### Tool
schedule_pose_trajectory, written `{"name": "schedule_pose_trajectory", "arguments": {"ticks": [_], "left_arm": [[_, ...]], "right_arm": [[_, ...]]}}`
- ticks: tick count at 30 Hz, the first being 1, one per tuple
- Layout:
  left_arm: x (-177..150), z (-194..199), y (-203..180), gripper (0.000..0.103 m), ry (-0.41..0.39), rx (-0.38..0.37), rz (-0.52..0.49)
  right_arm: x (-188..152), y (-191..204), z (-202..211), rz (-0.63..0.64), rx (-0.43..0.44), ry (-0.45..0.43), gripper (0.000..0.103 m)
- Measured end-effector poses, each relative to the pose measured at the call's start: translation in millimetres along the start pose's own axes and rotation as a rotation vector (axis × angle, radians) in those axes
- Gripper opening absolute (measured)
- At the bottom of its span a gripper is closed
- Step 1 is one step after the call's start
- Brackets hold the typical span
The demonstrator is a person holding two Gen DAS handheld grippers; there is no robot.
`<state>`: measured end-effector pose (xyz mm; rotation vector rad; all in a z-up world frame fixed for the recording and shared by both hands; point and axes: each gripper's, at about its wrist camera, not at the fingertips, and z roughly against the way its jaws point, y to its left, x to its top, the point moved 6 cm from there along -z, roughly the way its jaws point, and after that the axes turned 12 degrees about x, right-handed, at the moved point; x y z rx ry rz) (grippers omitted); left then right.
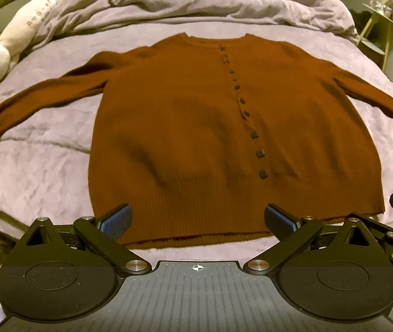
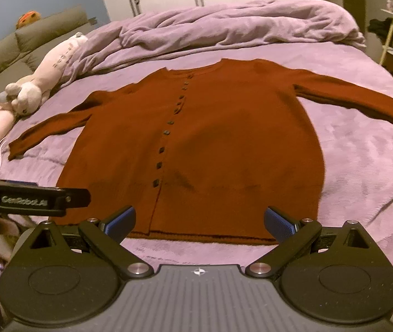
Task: Fold small clothes
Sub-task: 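Grasp a brown cardigan sleeve cuff with the right gripper and lift it across the body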
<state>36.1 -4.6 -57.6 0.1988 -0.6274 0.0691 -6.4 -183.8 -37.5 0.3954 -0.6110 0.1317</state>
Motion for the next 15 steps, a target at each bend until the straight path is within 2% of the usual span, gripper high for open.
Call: {"name": "schedule_pose_trajectory", "arguments": {"ticks": [3, 7, 12, 15], "left_arm": [[-1, -7, -2, 0.103, 0.017, 0.006, -0.008], [-3, -17, -6, 0.103, 0.039, 0.011, -0.022], [-3, -32, -13, 0.103, 0.117, -0.001, -0.047], [13, -40, -16, 0.103, 0.104, -0.005, -0.045]], "right_arm": [[-2, -2, -3, -0.001, 0.003, 0.011, 0.099], [-5, -13, -12, -0.072, 0.055, 0.026, 0.099], [-10, -46, -25, -0.253, 0.14, 0.034, 0.099], [-1, -82, -23, -0.315, 0.096, -0.017, 0.099]]}}
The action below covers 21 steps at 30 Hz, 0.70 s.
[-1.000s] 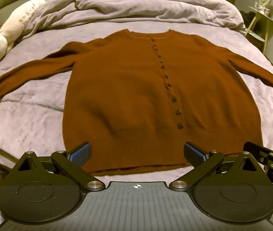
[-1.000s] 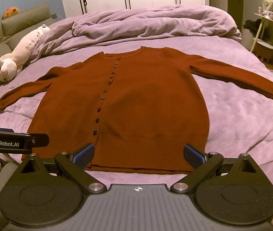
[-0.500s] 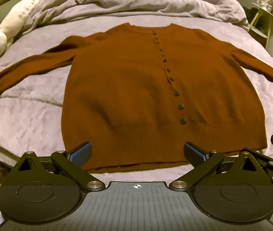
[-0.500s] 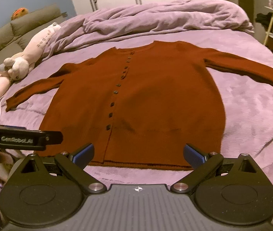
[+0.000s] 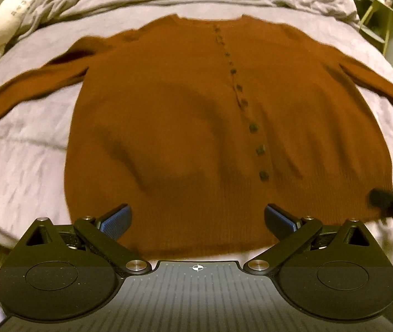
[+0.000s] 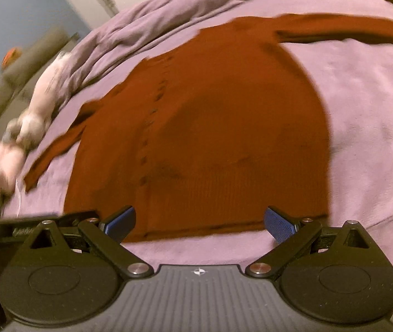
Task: Fold small clothes
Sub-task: 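Grasp a brown cardigan sleeve cuff with the right gripper and lift it across the body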
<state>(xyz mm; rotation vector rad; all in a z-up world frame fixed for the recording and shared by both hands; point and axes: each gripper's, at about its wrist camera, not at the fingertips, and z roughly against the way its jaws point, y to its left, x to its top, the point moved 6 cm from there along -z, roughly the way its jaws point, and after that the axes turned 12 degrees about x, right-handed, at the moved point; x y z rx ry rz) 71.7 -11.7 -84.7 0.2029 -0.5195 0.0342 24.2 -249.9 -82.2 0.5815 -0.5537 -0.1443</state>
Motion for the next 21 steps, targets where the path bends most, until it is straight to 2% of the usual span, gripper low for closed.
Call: {"name": "schedule_pose_trajectory", "arguments": {"ticks": [3, 6, 8, 10, 13, 15, 17, 21], "left_arm": [[28, -9, -3, 0.103, -0.039, 0.019, 0.02], [56, -22, -8, 0.103, -0.081, 0.023, 0.064], [71, -35, -14, 0.103, -0.092, 0.025, 0.08], [78, -47, -19, 0.103, -0.089, 0.043, 0.088], [82, -67, -24, 0.103, -0.066, 0.079, 0.074], [81, -78, -25, 0.103, -0.037, 0.096, 0.065], [79, -85, -24, 0.103, -0.026, 0.097, 0.062], [77, -91, -26, 0.103, -0.034, 0.072, 0.068]], "right_arm": [[40, -44, 23, -0.056, -0.082, -0.152, 0.099], [84, -101, 54, -0.185, -0.156, -0.326, 0.095], [107, -142, 71, -0.297, -0.187, -0.425, 0.084], [126, -186, 88, -0.417, -0.203, -0.518, 0.066], [138, -237, 98, -0.559, -0.247, -0.593, 0.046], [139, -261, 97, -0.633, -0.269, -0.62, 0.042], [140, -277, 90, -0.699, -0.247, -0.648, 0.038], [142, -288, 88, -0.729, -0.229, -0.704, 0.037]]}}
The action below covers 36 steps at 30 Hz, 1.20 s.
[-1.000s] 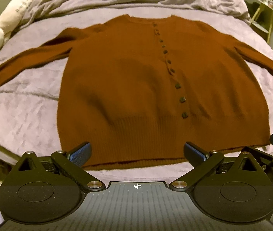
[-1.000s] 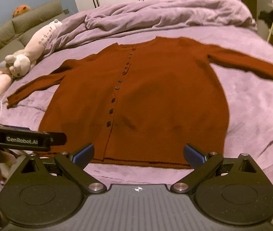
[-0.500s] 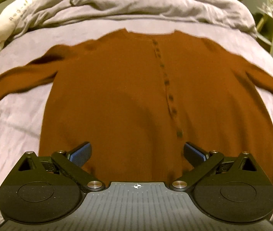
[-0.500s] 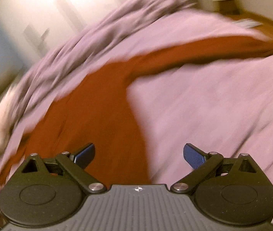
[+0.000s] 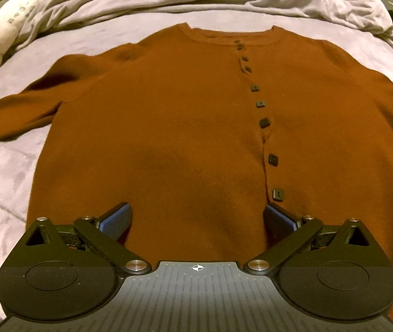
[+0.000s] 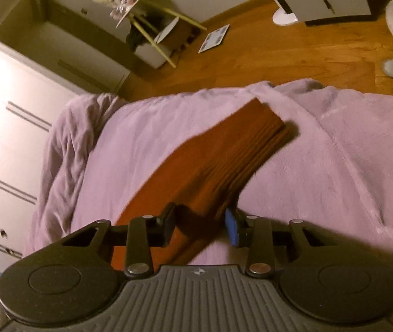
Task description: Fold small clothes
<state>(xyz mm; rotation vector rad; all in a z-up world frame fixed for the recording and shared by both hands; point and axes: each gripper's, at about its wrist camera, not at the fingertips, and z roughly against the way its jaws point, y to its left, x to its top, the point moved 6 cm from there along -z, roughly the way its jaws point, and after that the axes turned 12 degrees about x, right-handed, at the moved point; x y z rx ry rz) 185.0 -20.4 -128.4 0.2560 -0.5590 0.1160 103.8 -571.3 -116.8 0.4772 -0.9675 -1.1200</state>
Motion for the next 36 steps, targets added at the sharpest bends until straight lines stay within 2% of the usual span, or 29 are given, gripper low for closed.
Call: {"name": "schedule_pose_trajectory", "arguments": {"ticks": [2, 4, 5, 8, 9, 11, 13, 15, 18, 20, 21, 22, 24, 27, 30, 33, 36], "left_arm": [[1, -3, 1, 0.103, 0.013, -0.019, 0.015], [3, -4, 4, 0.103, 0.034, -0.044, 0.031], [3, -5, 5, 0.103, 0.04, -0.051, 0.033], [5, -4, 6, 0.103, 0.047, -0.078, 0.038], [6, -2, 7, 0.103, 0.045, -0.083, 0.036], [10, 1, 8, 0.103, 0.037, -0.084, 0.037], [18, 7, 12, 0.103, 0.023, -0.086, 0.056], [29, 15, 16, 0.103, -0.003, -0.11, 0.084], [51, 25, 17, 0.103, -0.053, -0.17, 0.122], [66, 30, 14, 0.103, -0.071, -0.231, 0.143], [72, 31, 11, 0.103, -0.081, -0.263, 0.15], [77, 32, 8, 0.103, -0.084, -0.313, 0.164], [89, 29, 0, 0.103, -0.069, -0.407, 0.191], [105, 16, -20, 0.103, -0.021, -0.502, 0.218], [115, -6, -50, 0.103, 0.036, -0.559, 0.211], [113, -30, -72, 0.103, 0.13, -0.618, 0.247], [104, -52, -86, 0.1, 0.219, -0.629, 0.294]], "right_arm": [[4, 0, -2, 0.018, -0.001, -0.001, 0.035], [8, 7, -4, 0.078, -0.044, 0.014, 0.028], [10, 17, -8, 0.14, -0.075, 0.03, 0.027], [0, 47, -20, 0.436, -0.212, 0.077, 0.018], [-7, 60, -24, 0.529, -0.249, 0.088, 0.01], [-25, 95, -24, 0.688, -0.25, 0.087, 0.009], [-49, 139, -23, 0.82, -0.169, 0.084, 0.009], [-88, 189, -17, 0.959, -0.055, 0.095, 0.009], [-170, 254, -1, 1.165, 0.19, 0.168, 0.01], [-225, 277, 8, 1.266, 0.306, 0.24, 0.028], [-248, 280, 10, 1.296, 0.333, 0.279, 0.06], [-266, 280, 11, 1.315, 0.347, 0.297, 0.078], [-288, 272, 10, 1.338, 0.331, 0.32, 0.079], [-292, 249, 6, 1.255, 0.243, 0.38, 0.079], [-273, 228, 7, 1.184, 0.185, 0.383, 0.079], [-256, 209, 9, 1.149, 0.153, 0.375, 0.079], [-245, 193, 10, 1.127, 0.137, 0.382, 0.079]]}}
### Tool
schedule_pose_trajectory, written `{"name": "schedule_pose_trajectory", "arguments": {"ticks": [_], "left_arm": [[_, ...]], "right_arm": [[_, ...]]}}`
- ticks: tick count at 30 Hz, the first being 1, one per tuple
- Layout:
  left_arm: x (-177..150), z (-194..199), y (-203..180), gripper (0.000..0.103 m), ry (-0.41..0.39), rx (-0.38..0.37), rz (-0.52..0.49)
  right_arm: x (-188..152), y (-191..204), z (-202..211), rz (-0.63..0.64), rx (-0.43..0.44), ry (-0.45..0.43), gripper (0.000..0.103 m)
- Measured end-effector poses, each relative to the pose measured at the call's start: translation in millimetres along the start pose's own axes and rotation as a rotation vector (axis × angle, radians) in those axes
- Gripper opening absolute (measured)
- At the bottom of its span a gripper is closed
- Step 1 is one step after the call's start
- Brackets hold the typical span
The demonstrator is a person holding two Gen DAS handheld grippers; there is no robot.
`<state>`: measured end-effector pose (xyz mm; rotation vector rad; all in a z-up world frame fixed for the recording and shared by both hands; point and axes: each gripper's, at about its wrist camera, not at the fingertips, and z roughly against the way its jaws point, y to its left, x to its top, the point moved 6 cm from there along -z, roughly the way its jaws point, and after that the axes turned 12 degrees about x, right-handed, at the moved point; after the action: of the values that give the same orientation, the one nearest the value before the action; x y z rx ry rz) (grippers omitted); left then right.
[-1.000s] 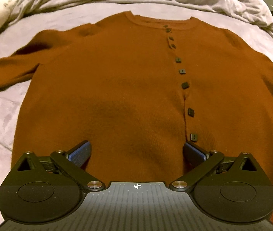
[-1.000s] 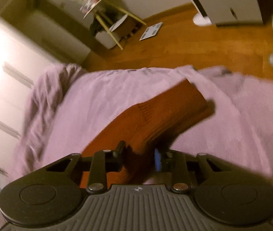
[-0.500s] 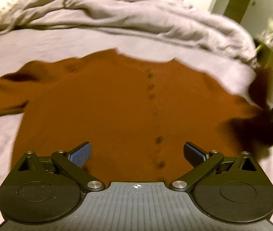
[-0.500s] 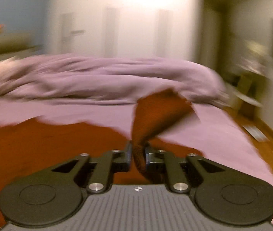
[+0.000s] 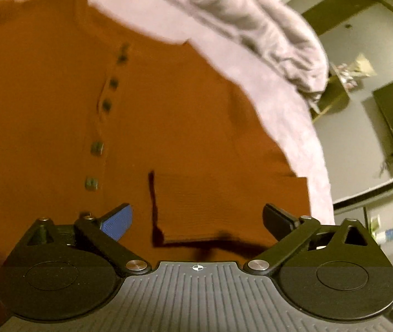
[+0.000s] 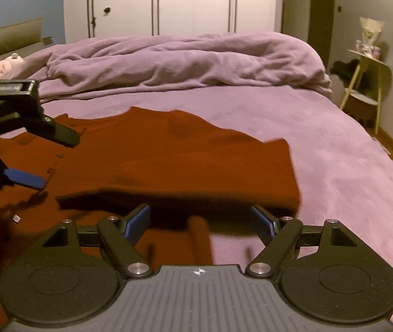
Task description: Fold small clothes
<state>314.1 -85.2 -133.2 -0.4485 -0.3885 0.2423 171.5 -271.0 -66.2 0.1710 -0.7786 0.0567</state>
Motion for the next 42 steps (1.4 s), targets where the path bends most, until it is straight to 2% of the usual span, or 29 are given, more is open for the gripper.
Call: {"name": "schedule_pose_trajectory", "arguments": {"ticks": [3, 4, 5, 6, 7, 9, 11, 12, 13, 14, 16, 19, 22, 25, 26, 28, 31, 33, 35, 36, 38, 40, 42], "left_arm": [[0, -8, 1, 0.099, 0.002, -0.023, 0.037], [1, -9, -1, 0.096, 0.003, -0.037, 0.047], [2, -9, -3, 0.089, 0.009, -0.056, 0.057], [3, -10, -5, 0.07, 0.022, -0.068, 0.07], [4, -13, -5, 0.061, 0.044, -0.062, 0.087], [6, -21, -5, 0.061, 0.062, -0.062, 0.108], [9, -24, -6, 0.051, 0.058, -0.067, 0.115], [11, -23, -7, 0.035, 0.059, -0.068, 0.111], [12, -24, -7, 0.009, 0.068, -0.067, 0.105], [12, -24, -8, 0.006, 0.081, -0.068, 0.1], [15, -20, -8, 0.006, 0.072, -0.044, 0.08], [25, 3, -16, 0.006, 0.014, -0.069, 0.012], [44, 45, -21, 0.006, -0.109, -0.056, -0.095], [69, 85, -3, 0.006, -0.251, 0.025, -0.136], [78, 97, 9, 0.006, -0.304, 0.07, -0.142], [90, 108, 37, 0.006, -0.358, 0.169, -0.136], [96, 102, 88, 0.006, -0.36, 0.335, -0.098], [91, 89, 121, 0.006, -0.3, 0.379, -0.048], [83, 80, 143, 0.008, -0.25, 0.356, 0.012], [79, 78, 151, 0.013, -0.24, 0.349, 0.037], [76, 75, 161, 0.029, -0.242, 0.332, 0.068], [76, 73, 163, 0.049, -0.245, 0.283, 0.068], [78, 71, 161, 0.054, -0.249, 0.244, 0.05]], "right_arm": [[-8, -4, 1, -0.011, -0.002, 0.006, 0.079], [-10, -5, 1, -0.018, -0.001, 0.007, 0.079], [-12, -5, 2, -0.026, 0.001, 0.008, 0.079], [-14, -6, 2, -0.038, 0.006, 0.008, 0.079], [-16, -5, 1, -0.046, 0.01, 0.008, 0.079], [-17, -3, 2, -0.055, 0.013, 0.01, 0.079], [-17, -1, 1, -0.054, 0.014, 0.01, 0.079], [-17, 0, 1, -0.051, 0.011, 0.012, 0.079], [-16, 0, 2, -0.046, 0.006, 0.011, 0.079], [-15, 1, 2, -0.04, 0.002, 0.012, 0.079], [-12, 1, 2, -0.03, -0.006, 0.011, 0.079], [-9, 3, 1, -0.014, -0.022, 0.013, 0.079], [-1, 5, -1, -0.009, -0.018, 0.011, 0.079], [8, 9, -3, -0.024, 0.018, 0.0, 0.081], [11, 11, -6, -0.015, 0.017, 0.0, 0.081], [16, 18, -13, 0.024, 0.004, 0.004, 0.081], [22, 27, -30, 0.068, -0.012, 0.03, 0.081], [25, 31, -43, 0.085, -0.019, 0.052, 0.081], [28, 35, -56, 0.111, -0.032, 0.071, 0.081], [29, 37, -62, 0.126, -0.037, 0.081, 0.08], [29, 38, -73, 0.147, -0.049, 0.1, 0.08], [29, 38, -81, 0.163, -0.07, 0.111, 0.076], [30, 36, -83, 0.17, -0.088, 0.105, 0.073]]}}
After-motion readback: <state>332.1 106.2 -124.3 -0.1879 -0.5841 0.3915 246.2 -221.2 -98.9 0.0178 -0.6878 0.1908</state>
